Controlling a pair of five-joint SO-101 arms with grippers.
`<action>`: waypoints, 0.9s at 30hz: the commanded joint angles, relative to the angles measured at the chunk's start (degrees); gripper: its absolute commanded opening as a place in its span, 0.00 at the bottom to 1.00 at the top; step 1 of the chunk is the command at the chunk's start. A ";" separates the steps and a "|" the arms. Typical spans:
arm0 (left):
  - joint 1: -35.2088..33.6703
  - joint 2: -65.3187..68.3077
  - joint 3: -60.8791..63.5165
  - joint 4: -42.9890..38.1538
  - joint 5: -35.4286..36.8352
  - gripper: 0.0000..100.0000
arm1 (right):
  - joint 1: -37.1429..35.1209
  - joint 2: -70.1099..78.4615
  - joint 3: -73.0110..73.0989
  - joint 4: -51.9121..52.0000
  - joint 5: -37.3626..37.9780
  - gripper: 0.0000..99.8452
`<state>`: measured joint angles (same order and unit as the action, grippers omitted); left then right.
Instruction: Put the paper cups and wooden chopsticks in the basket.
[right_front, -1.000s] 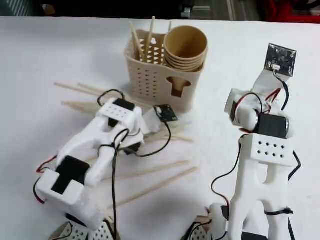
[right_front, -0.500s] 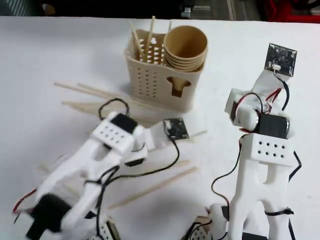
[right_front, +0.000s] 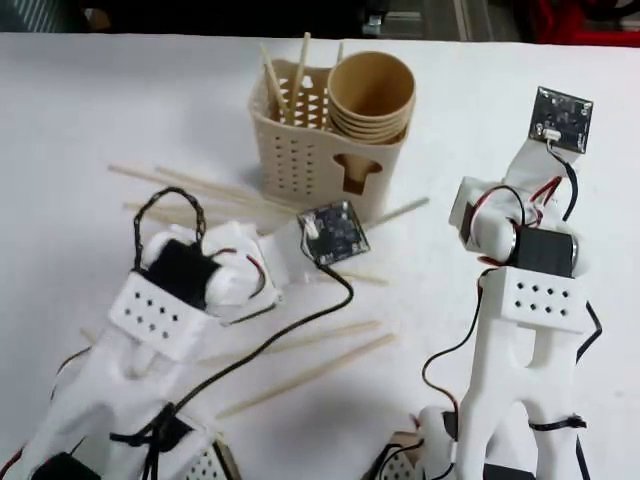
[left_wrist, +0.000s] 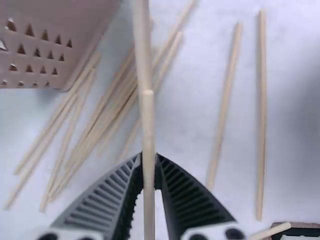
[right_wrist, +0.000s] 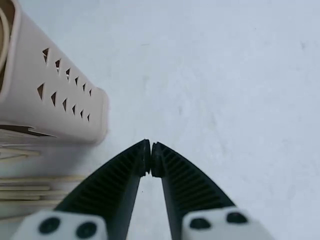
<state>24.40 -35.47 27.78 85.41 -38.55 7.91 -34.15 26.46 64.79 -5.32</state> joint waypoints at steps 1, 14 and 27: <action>-2.07 -2.07 -5.80 -0.09 2.46 0.02 | 0.04 -1.63 -0.44 -0.92 0.00 0.02; -6.46 -1.89 -29.80 -1.23 11.78 0.02 | 1.19 -1.63 -0.62 -0.92 -0.09 0.02; -6.37 -1.89 -36.31 -20.84 25.58 0.02 | 1.19 -1.10 -0.53 -1.01 -0.18 0.02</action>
<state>18.42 -35.74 -6.15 70.20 -16.13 8.62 -34.15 26.46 64.79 -5.32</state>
